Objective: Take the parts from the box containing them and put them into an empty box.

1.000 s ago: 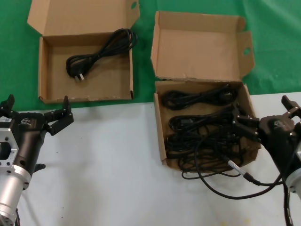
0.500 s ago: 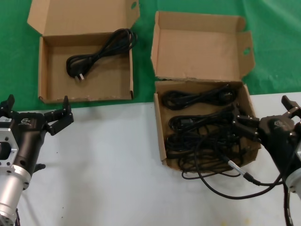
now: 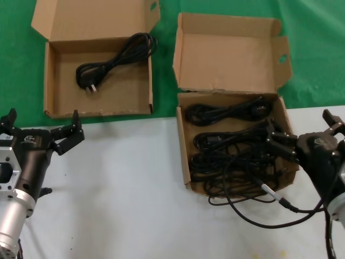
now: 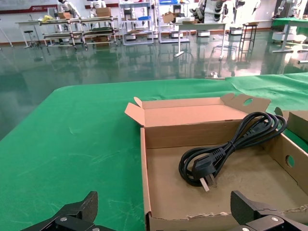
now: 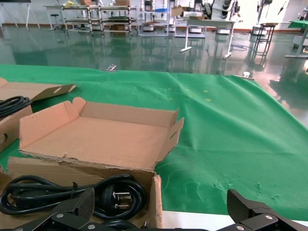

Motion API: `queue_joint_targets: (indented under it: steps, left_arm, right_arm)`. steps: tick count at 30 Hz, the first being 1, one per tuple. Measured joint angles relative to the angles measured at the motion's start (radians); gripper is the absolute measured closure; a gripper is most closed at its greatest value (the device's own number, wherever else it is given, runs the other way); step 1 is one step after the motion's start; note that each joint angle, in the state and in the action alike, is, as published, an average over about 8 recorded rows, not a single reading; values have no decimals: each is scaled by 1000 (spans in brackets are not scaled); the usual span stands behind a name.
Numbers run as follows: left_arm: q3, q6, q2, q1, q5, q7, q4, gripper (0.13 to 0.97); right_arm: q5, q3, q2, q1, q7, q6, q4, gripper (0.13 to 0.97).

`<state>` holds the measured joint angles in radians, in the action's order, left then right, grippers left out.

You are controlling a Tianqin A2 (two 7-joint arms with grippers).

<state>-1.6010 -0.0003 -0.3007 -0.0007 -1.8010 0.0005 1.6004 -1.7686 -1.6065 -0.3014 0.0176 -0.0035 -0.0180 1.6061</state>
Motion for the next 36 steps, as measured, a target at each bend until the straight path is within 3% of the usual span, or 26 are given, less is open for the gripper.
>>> queue_joint_targets:
  steps: [36]
  left_arm:
    - [0, 0, 0, 0, 0, 0, 0, 132]
  right_arm:
    - [0, 0, 0, 0, 0, 0, 0, 129]
